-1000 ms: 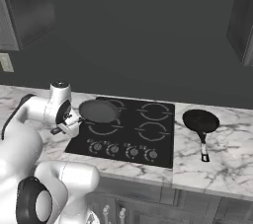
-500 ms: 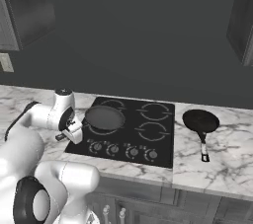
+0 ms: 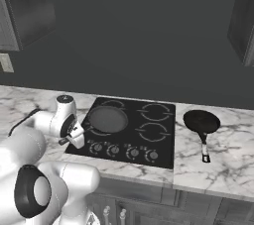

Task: Place both pans onto different burners. Then place the lemon wedge and the chicken drumstick on different pans.

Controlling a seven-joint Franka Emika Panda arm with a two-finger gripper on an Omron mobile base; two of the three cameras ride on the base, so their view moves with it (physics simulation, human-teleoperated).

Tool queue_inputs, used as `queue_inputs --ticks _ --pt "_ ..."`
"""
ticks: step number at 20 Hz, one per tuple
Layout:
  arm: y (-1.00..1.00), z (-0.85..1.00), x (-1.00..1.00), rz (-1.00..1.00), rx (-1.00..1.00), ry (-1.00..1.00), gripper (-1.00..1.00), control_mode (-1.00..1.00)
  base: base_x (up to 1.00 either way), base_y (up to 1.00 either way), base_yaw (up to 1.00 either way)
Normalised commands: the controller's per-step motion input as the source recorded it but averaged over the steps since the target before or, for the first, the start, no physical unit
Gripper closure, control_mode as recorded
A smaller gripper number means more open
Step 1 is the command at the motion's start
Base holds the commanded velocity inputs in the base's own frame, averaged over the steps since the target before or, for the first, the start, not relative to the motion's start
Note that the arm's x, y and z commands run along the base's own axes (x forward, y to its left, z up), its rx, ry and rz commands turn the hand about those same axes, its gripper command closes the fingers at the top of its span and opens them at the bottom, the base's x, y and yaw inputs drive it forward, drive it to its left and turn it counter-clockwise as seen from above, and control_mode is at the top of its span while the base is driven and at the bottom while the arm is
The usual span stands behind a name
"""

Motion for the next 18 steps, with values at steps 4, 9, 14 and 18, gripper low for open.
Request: queue_inputs --ticks 4,9,14,18 --pt "0.0 -0.07 0.2 0.0 0.0 0.0 1.0 -1.0 0.0 0.0 0.0" --pt "0.06 0.0 0.01 0.0 0.0 0.08 1.0 -1.0 0.0 0.0 0.0" --pt "0.06 0.0 0.0 0.0 0.0 0.11 1.0 -1.0 0.0 0.0 0.0" --pt "0.05 -0.01 0.0 0.0 0.0 0.12 1.0 -1.0 0.0 0.0 0.0"
